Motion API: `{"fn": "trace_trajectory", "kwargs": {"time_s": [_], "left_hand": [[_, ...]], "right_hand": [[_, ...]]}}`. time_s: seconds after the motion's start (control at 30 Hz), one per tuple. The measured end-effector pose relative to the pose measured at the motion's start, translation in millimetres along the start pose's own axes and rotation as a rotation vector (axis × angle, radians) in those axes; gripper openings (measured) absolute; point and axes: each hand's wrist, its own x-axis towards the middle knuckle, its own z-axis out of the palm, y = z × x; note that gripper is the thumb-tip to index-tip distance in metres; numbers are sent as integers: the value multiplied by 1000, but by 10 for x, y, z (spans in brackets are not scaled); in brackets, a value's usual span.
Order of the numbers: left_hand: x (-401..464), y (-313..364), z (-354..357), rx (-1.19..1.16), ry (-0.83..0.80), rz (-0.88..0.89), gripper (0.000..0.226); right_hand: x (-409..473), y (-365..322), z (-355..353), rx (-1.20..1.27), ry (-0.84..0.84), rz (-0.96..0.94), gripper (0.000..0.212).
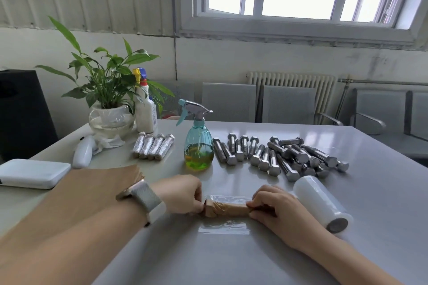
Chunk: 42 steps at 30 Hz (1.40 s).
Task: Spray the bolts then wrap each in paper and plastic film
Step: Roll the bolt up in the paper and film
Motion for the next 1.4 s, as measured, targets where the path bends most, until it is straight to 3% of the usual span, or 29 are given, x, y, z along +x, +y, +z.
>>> {"fn": "trace_trajectory", "kwargs": {"time_s": [0.27,0.37,0.6,0.67,0.73,0.83,0.93,1.07,1.17,1.3,1.4], "left_hand": [[130,63,-224,-38,-283,-213,23],[177,76,-164,-293,-302,-220,11],[80,6,44,-858,-88,-259,20],[42,45,74,-879,-15,-265,18],[15,93,94,-838,45,-244,39],[-47,133,100,-718,130,-165,44],[-134,130,134,-786,183,-159,40],[-224,99,235,-1180,270,-277,19],[-253,63,363,-1343,329,-285,12],[-254,49,504,-1389,414,-239,7],[-228,87,582,-1293,510,-204,11]], "right_hand": [[8,11,-13,4,-22,-10,10],[15,17,-19,-5,-27,-16,9],[22,6,-18,-9,-20,-10,8],[28,-2,-18,-11,-24,-8,8],[26,-8,-23,-8,-28,-1,8],[20,-20,-29,16,-31,-2,9],[13,-11,-30,24,-29,2,9],[18,-1,-26,29,-25,3,9],[23,10,-17,34,-26,9,9],[18,14,-13,43,-30,17,9],[22,22,-5,38,-25,21,9]]}}
